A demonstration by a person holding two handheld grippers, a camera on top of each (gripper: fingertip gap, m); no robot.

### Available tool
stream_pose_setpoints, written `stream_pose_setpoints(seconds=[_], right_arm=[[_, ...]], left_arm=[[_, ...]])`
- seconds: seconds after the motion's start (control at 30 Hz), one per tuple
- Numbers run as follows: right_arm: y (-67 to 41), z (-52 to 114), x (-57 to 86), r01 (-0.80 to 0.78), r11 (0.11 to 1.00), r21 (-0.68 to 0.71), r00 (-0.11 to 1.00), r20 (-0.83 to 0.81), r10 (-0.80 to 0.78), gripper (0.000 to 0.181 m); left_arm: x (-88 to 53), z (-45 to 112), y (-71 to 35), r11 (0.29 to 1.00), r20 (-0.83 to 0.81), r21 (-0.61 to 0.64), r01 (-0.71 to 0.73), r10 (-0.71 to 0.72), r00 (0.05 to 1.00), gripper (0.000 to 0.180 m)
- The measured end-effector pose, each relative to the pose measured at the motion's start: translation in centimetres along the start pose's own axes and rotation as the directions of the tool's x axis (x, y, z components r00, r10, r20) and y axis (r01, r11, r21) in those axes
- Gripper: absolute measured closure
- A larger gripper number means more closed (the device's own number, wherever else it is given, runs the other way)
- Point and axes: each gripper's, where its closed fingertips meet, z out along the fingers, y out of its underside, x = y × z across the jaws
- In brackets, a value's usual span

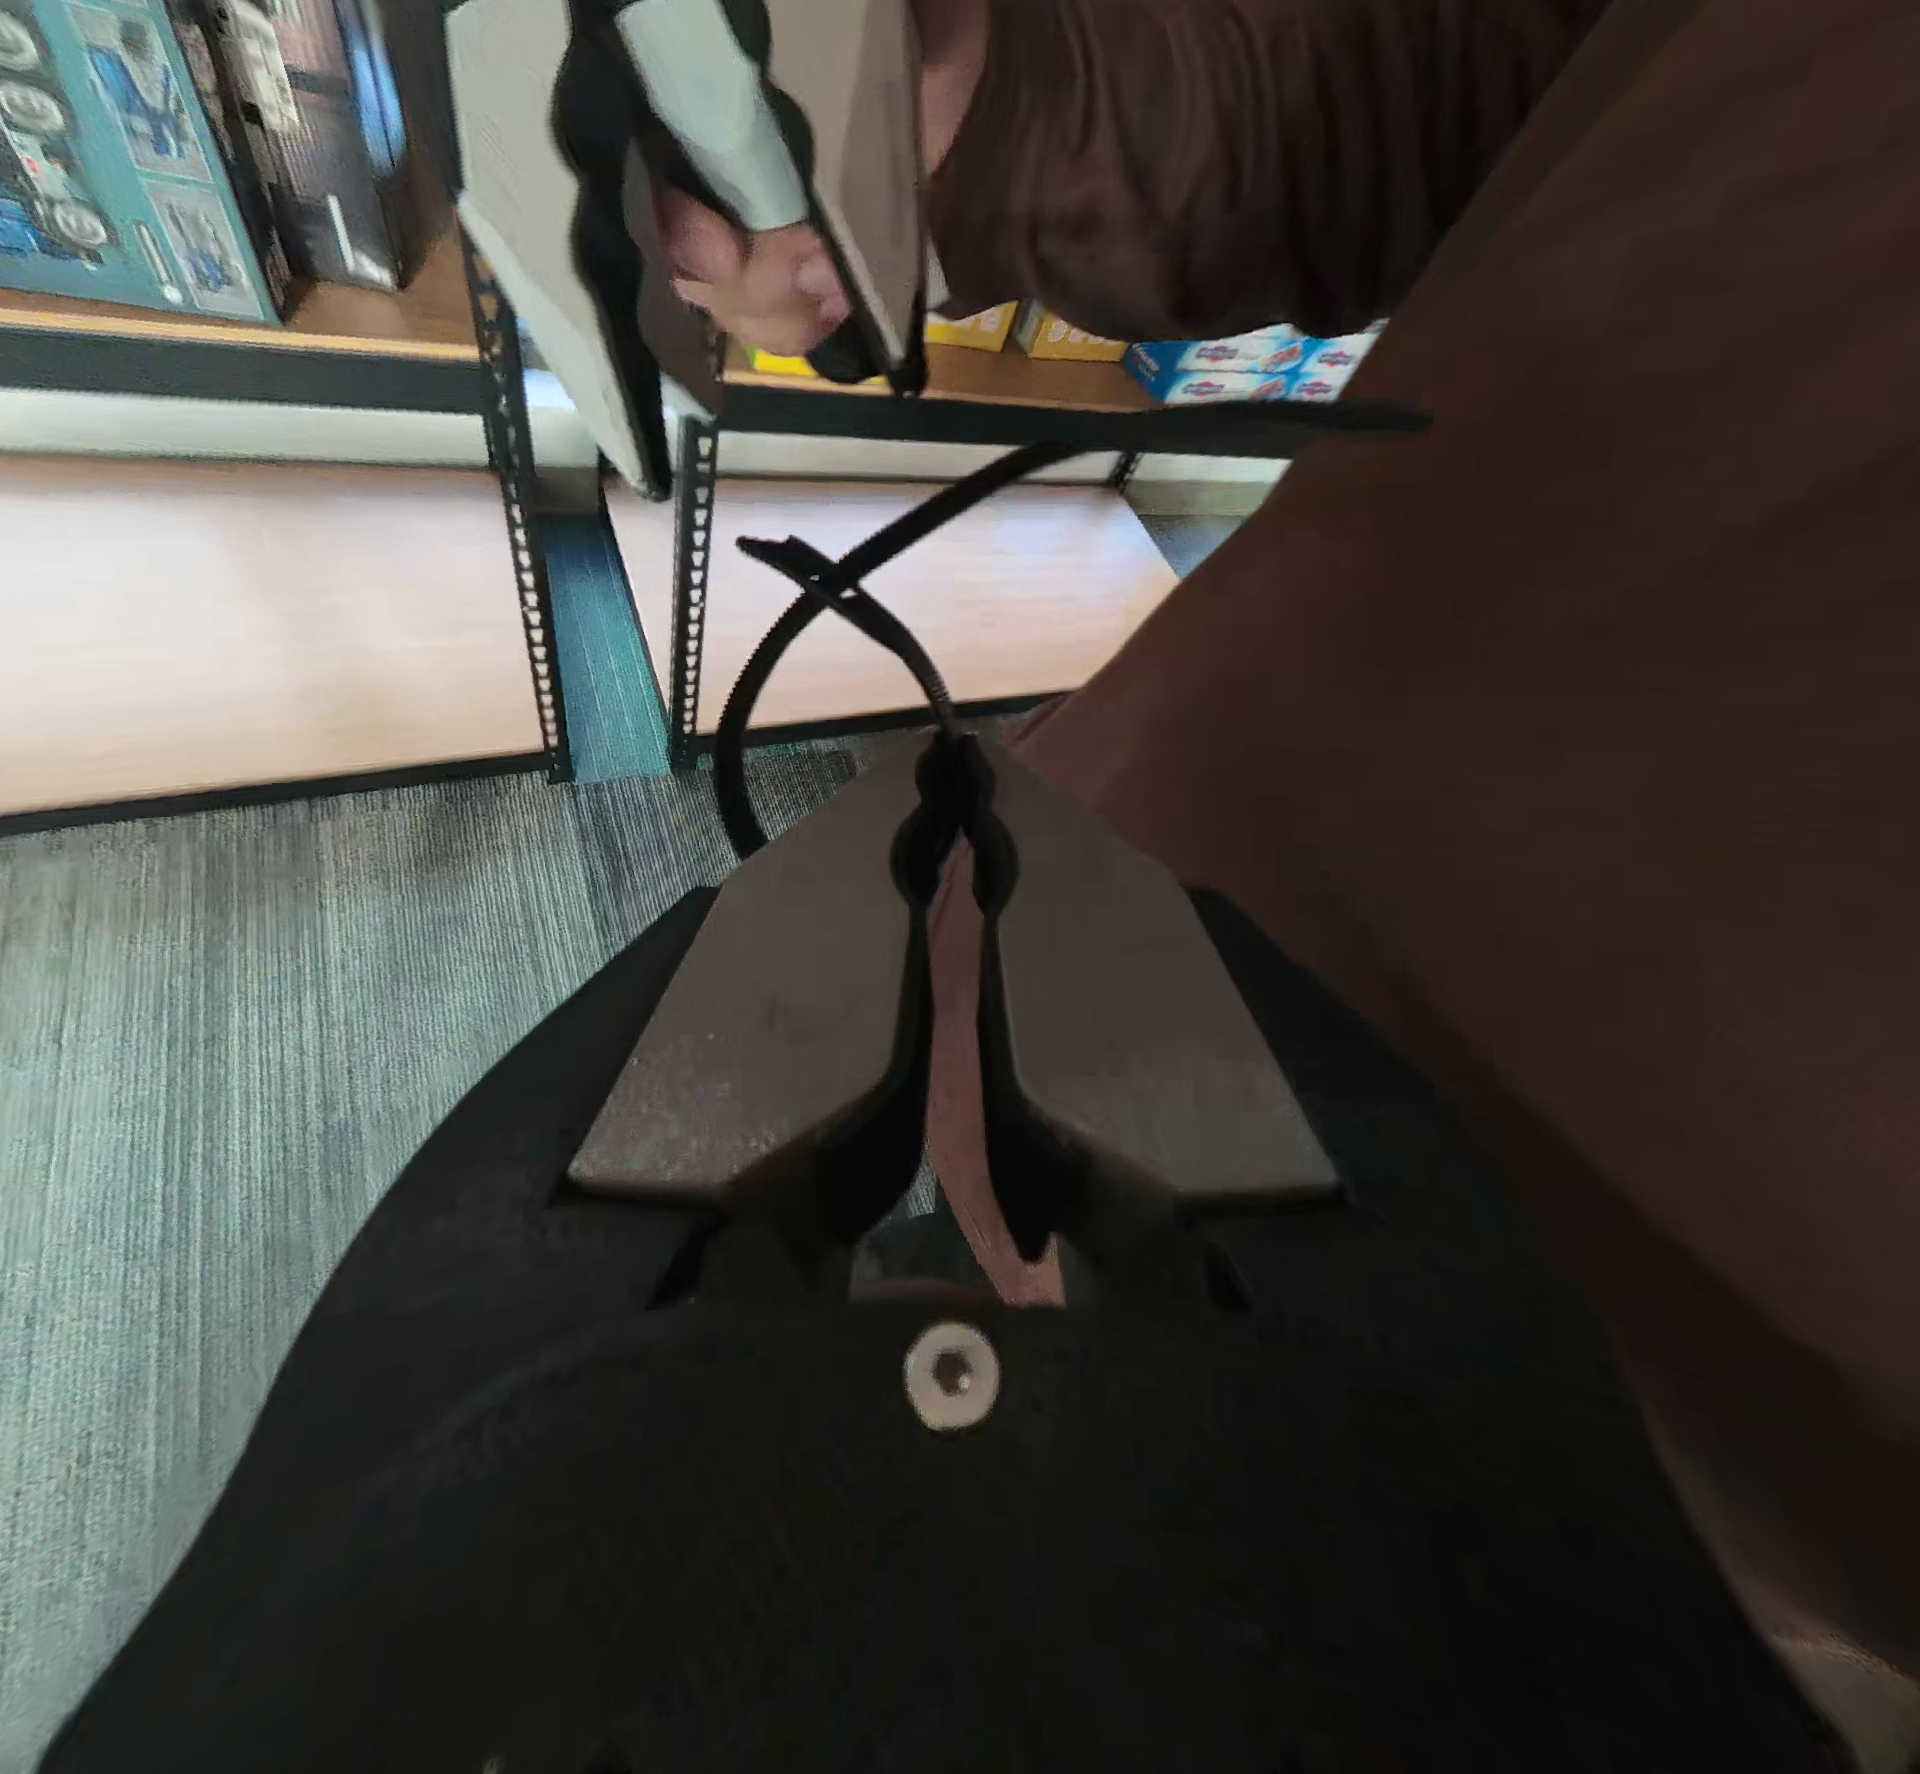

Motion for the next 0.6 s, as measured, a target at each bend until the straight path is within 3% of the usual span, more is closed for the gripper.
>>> stream_pose_setpoints(seconds=[0.17, 0.3, 0.4, 0.43, 0.5, 0.6], right_arm=[[-5.2, 4.5, 4.1, -0.027, 0.998, -0.056, 0.995, 0.09, 0.032, 0.149], [-8.4, 6.7, 8.7, 0.027, 0.99, -0.136, 0.999, 0.043, -0.022, 0.146], [-11.9, 7.7, 14.4, -0.002, 0.986, -0.166, 0.993, -0.117, -0.017, 0.137], [-13.1, 8.4, 15.2, 0.04, 0.984, -0.173, 0.995, -0.085, -0.055, 0.135], [-15.1, 10.0, 17.0, 0.124, 0.967, -0.221, 0.992, 0.029, -0.12, 0.149], [-16.6, 12.5, 21.4, 0.145, 0.924, -0.353, 0.973, 0.222, -0.068, 0.153]], left_arm=[[-3.8, -7.0, 0.2, 0.998, -0.007, 0.022, -0.054, 0.054, 0.999, 0.18], [-9.6, -11.5, 2.0, 0.998, 0.187, 0.016, 0.066, -0.068, 0.98, 0.18], [-14.5, -14.3, 5.0, 0.984, 0.394, -0.06, 0.168, -0.131, 0.91, 0.18], [-15.6, -15.0, 5.8, 0.98, 0.436, -0.1, 0.17, -0.111, 0.893, 0.18], [-17.4, -16.2, 6.6, 0.974, 0.482, -0.17, 0.15, -0.051, 0.875, 0.18], [-21.6, -18.4, 7.0, 0.936, 0.558, -0.31, 0.168, 0.036, 0.829, 0.18]])
